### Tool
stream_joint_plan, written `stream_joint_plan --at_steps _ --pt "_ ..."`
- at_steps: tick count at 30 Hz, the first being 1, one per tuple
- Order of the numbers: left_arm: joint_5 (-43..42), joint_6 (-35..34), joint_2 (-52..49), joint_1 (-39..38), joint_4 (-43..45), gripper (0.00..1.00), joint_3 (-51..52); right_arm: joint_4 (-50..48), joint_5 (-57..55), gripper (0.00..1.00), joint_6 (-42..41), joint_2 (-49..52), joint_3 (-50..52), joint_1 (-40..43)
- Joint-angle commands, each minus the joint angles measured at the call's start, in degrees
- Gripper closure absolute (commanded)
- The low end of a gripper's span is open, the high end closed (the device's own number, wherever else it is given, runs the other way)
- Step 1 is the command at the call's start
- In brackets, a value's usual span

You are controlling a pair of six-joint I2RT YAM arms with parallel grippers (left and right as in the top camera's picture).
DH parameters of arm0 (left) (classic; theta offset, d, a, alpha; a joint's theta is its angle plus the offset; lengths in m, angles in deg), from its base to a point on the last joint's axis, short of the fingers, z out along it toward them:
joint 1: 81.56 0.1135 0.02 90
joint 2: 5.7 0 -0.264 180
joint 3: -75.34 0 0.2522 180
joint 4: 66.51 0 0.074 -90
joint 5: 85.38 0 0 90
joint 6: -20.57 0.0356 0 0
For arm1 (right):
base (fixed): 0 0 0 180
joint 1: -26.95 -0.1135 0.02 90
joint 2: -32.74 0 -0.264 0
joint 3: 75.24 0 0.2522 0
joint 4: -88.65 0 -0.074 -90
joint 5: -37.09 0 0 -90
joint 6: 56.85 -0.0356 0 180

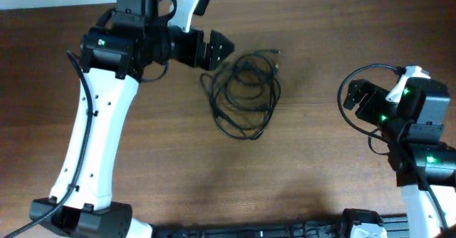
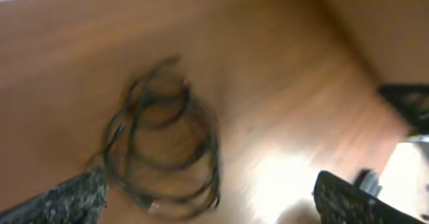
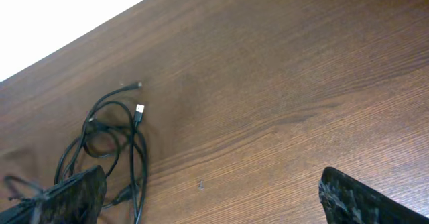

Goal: Untangle cables

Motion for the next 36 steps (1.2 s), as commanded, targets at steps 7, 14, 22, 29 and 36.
stream_joint_plan --at_steps 7,14,22,29,36 --pt "15.4 2.5 0.1 0.0 -4.5 0.01 -0.5 -0.1 14.9 0.01 -0.3 1.0 -0.2 0.1" --pt "28.6 -2.8 0.1 0.0 -4.7 0.01 -0.5 1.4 22.8 0.01 -0.3 11.1 -0.2 0.1" --pt "36.6 -6.4 0.1 0.0 -4.6 0.01 -0.5 -4.0 30.0 0.01 -0.3 25.9 -0.2 -5.4" --pt "37.6 -6.4 -0.5 2.0 -4.7 0.01 -0.5 -13.3 29.9 0.0 -1.2 36.2 -0.2 -15.0" --pt "37.6 -6.4 -0.9 2.5 -4.7 0.01 -0.5 -17.4 27.6 0.0 -1.1 43.3 -0.2 -17.6"
